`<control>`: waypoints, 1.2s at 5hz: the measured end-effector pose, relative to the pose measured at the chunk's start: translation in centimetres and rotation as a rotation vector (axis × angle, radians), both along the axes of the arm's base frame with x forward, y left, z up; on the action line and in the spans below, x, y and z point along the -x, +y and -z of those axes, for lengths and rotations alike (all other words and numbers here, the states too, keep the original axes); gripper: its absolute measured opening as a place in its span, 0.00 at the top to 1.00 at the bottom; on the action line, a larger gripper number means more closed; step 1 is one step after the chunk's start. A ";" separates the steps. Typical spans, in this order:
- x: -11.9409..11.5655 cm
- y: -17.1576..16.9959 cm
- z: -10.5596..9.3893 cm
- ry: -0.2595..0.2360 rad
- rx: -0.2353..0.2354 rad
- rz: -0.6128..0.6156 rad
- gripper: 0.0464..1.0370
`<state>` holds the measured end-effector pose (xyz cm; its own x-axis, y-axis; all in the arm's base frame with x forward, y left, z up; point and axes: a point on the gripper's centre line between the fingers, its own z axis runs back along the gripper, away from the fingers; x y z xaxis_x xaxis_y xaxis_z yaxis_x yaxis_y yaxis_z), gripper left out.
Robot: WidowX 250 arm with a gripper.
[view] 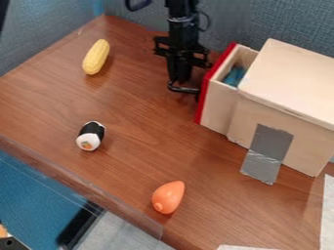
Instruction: Close the drawer
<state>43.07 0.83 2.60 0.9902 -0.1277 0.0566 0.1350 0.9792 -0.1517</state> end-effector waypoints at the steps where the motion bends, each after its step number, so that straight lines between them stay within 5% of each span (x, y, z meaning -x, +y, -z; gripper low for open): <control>1: -0.6 -2.0 -0.7 -0.020 -0.010 0.050 0.91; 5: -0.6 -3.4 -0.8 0.012 0.019 0.051 0.87; 6: -0.2 -5.2 -0.8 0.027 0.018 0.083 0.64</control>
<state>43.26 -4.41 3.43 0.9775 -0.2084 0.0335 0.2111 0.9618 -0.1743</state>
